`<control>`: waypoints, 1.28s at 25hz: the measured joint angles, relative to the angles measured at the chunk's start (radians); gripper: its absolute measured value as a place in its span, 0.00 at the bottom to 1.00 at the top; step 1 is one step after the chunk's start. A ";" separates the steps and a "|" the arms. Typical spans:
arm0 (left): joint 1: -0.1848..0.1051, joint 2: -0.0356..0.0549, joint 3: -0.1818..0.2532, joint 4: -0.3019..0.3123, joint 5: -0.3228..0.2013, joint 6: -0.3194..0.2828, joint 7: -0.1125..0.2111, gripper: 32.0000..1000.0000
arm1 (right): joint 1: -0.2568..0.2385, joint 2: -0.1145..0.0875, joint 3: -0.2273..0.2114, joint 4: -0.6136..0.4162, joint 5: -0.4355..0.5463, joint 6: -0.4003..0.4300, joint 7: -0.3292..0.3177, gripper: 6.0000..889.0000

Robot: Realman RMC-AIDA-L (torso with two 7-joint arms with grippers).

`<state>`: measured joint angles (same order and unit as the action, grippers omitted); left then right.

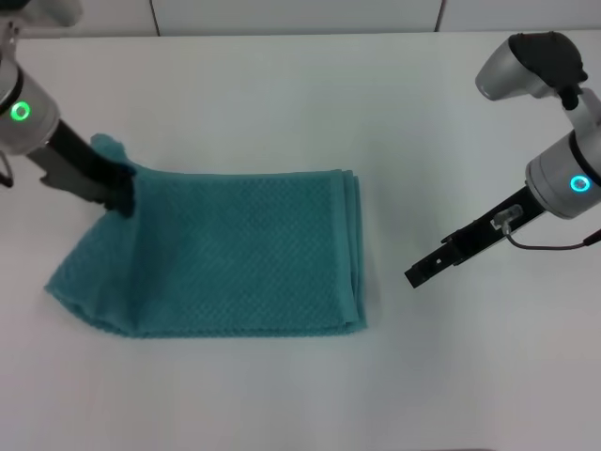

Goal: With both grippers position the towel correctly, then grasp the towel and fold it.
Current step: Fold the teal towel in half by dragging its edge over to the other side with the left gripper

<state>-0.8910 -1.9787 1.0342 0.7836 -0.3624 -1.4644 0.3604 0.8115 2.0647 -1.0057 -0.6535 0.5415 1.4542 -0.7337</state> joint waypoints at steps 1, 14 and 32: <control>-0.004 -0.0068 0.000 0.017 -0.011 -0.014 0.001 0.07 | 0.000 0.000 0.000 0.000 0.000 0.000 -0.002 0.99; -0.054 -0.0719 0.134 0.071 -0.231 -0.040 -0.042 0.07 | -0.003 0.000 0.003 0.005 0.014 0.000 -0.014 0.99; -0.105 -0.0740 0.346 -0.046 -0.457 0.154 -0.060 0.08 | -0.003 0.000 0.002 0.009 0.016 -0.002 -0.021 0.99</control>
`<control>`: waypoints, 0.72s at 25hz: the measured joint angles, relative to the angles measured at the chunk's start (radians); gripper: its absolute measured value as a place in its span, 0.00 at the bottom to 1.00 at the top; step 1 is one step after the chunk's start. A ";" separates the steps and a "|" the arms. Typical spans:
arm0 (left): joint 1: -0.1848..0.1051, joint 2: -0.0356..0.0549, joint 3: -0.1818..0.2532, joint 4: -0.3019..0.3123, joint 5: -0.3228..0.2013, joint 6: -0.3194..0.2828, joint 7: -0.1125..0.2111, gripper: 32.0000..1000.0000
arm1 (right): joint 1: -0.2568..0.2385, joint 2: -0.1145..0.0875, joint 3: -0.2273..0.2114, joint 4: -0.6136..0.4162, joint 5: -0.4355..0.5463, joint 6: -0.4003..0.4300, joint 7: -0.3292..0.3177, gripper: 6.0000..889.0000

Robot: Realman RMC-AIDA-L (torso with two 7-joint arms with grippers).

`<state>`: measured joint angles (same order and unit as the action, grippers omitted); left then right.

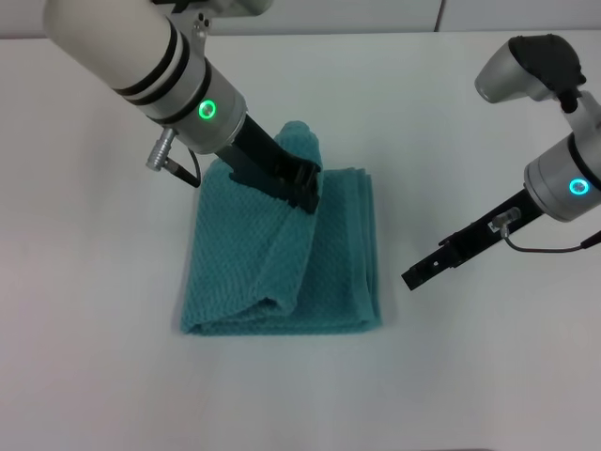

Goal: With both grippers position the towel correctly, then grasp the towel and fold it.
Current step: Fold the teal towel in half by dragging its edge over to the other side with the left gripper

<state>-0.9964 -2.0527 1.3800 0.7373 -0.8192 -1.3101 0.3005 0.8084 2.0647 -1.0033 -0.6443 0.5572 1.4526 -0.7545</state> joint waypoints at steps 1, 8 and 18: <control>0.000 0.0005 0.000 0.000 -0.007 0.000 0.000 0.08 | 0.000 0.000 0.000 0.000 0.000 0.000 0.000 0.99; -0.001 0.0047 -0.002 -0.002 -0.029 0.000 0.002 0.09 | 0.000 0.000 0.000 0.000 0.000 -0.001 0.000 0.99; 0.010 0.0068 -0.010 -0.003 -0.074 0.009 0.020 0.18 | 0.000 0.000 0.000 0.000 0.000 -0.002 0.000 0.99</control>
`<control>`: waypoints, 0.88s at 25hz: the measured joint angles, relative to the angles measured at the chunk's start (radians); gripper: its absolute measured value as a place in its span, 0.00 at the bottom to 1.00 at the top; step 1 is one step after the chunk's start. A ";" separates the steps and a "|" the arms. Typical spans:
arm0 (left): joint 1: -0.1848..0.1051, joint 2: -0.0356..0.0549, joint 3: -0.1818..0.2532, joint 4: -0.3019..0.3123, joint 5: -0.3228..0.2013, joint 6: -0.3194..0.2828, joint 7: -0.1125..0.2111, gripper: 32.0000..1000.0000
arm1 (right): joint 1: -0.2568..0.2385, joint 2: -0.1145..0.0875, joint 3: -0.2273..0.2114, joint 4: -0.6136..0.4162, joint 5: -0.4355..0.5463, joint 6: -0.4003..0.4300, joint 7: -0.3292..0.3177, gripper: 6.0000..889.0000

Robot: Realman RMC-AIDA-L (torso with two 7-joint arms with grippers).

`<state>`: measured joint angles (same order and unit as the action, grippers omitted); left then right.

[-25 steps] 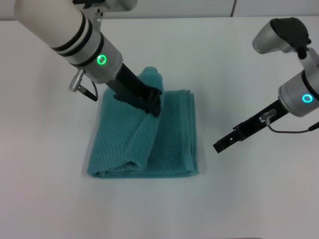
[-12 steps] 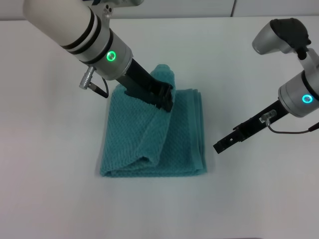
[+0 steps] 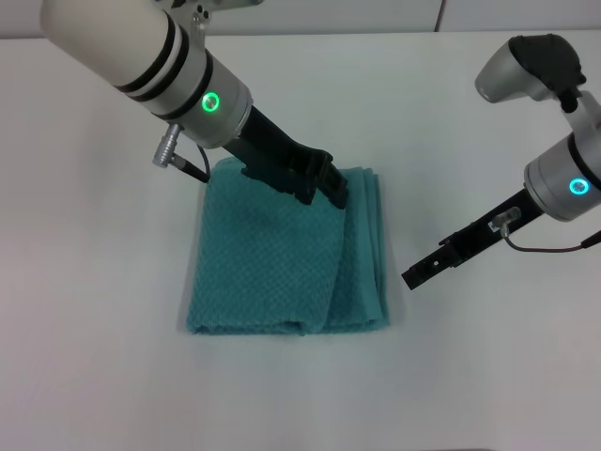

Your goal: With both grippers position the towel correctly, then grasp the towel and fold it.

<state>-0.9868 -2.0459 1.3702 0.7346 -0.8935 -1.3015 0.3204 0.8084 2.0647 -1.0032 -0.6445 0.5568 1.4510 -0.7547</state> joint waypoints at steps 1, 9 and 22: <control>0.001 0.0000 0.000 0.000 -0.002 0.001 0.001 0.22 | 0.000 0.000 0.000 0.000 0.000 0.000 0.000 0.99; 0.000 0.0012 0.000 0.000 0.001 0.002 -0.002 0.69 | 0.000 0.000 0.000 0.000 0.000 0.000 0.000 0.99; 0.000 0.0012 0.000 0.000 0.005 0.002 -0.004 0.89 | 0.000 0.000 0.000 0.000 0.000 0.000 0.000 0.99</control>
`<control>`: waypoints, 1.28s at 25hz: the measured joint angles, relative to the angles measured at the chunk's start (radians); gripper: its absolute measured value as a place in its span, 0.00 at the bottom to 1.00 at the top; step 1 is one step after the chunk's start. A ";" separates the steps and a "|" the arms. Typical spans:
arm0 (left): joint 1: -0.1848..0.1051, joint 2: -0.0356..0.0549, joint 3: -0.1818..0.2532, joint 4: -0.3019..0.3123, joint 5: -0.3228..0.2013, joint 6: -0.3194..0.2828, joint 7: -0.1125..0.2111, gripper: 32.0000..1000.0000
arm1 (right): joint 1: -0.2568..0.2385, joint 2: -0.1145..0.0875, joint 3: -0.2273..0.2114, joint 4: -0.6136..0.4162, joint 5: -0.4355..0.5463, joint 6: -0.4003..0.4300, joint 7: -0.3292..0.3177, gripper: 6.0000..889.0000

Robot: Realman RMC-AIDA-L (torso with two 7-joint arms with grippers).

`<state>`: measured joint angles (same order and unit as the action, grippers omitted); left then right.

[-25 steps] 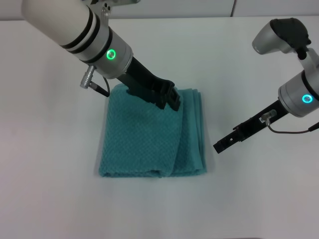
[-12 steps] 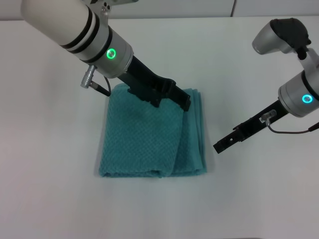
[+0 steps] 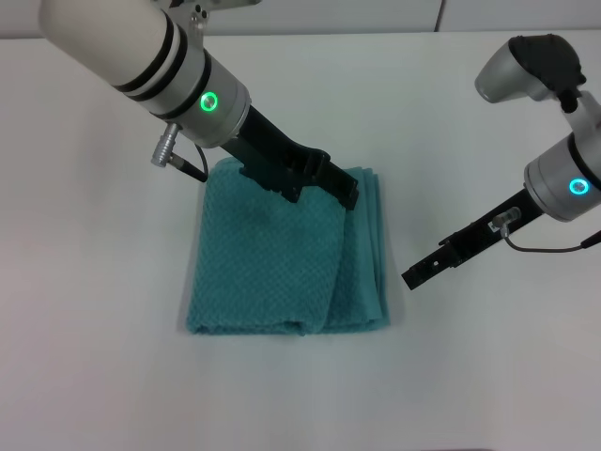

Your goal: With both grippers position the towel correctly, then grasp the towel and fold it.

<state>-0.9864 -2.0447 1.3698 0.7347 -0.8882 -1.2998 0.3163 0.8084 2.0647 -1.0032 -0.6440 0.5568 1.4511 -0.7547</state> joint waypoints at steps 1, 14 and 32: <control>0.000 0.0000 0.000 0.000 0.000 0.000 0.000 0.89 | 0.000 0.000 0.000 0.000 0.000 0.000 0.000 0.99; 0.000 0.0015 0.000 0.000 0.000 0.001 0.000 0.89 | 0.000 0.000 0.000 0.000 0.000 0.000 0.000 0.99; 0.000 0.0030 -0.001 0.000 0.002 0.002 0.000 0.89 | 0.000 -0.002 0.000 0.000 0.000 0.002 0.001 0.99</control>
<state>-0.9859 -2.0417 1.3684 0.7347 -0.8866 -1.2977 0.3160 0.8084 2.0632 -1.0032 -0.6443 0.5568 1.4527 -0.7542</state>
